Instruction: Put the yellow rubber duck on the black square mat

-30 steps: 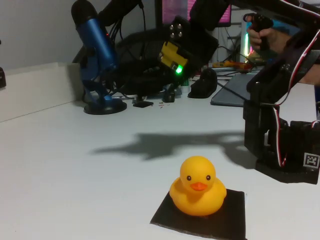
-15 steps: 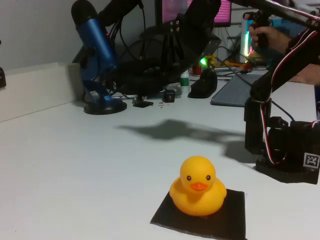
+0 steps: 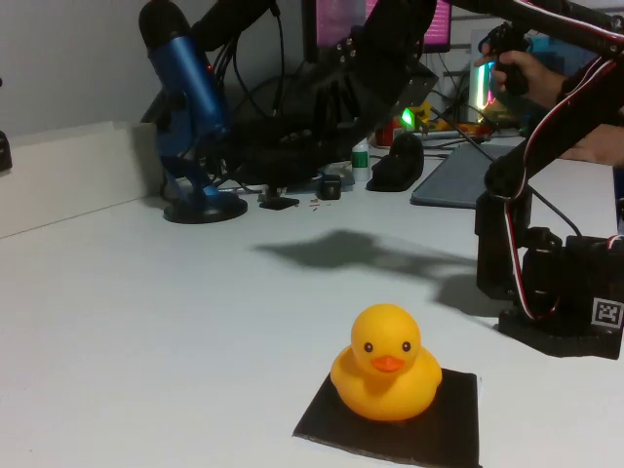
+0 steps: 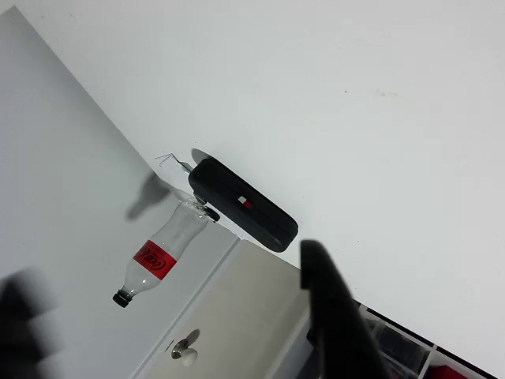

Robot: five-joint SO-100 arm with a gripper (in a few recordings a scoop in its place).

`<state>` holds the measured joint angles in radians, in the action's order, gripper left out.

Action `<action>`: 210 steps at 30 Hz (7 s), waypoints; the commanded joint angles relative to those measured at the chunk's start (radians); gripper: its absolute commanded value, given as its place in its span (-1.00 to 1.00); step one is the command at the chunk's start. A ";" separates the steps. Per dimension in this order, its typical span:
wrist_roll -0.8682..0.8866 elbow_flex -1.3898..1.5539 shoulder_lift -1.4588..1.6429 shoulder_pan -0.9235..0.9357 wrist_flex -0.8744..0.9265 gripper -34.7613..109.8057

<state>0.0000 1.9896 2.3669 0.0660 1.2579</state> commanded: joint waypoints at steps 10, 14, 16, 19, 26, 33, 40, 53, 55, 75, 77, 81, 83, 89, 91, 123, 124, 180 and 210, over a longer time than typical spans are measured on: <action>0.081 0.129 0.172 0.032 -0.011 -0.39; 0.152 0.250 0.411 0.023 -0.011 -0.39; 0.155 0.316 0.531 0.023 -0.011 -0.39; 0.150 0.426 0.681 0.028 -0.011 -0.39; 0.147 0.706 0.920 0.021 -0.011 -0.39; 0.147 0.910 0.999 0.021 -0.063 -0.40; 0.146 1.012 0.999 0.020 -0.238 -0.40; 0.144 1.015 0.999 0.020 -0.247 -0.40; 0.144 1.015 0.999 0.020 -0.247 -0.40; 0.144 1.015 0.999 0.026 -0.252 -0.40; 0.144 1.015 0.999 0.025 -0.255 -0.40; 0.141 1.015 0.999 0.021 -0.255 -0.40; 0.141 1.015 0.999 0.021 -0.255 -0.40; 0.141 1.015 0.999 0.021 -0.253 -0.40; 0.141 1.015 0.999 0.020 -0.252 -0.40; 0.098 1.014 0.999 0.020 -0.245 -0.40; 0.098 1.014 0.999 0.020 -0.245 -0.40; 0.100 1.014 0.999 0.021 -0.247 -0.40; 0.094 1.014 0.999 0.021 -0.253 -0.40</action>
<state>0.0966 3.0005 3.3379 0.0752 1.0124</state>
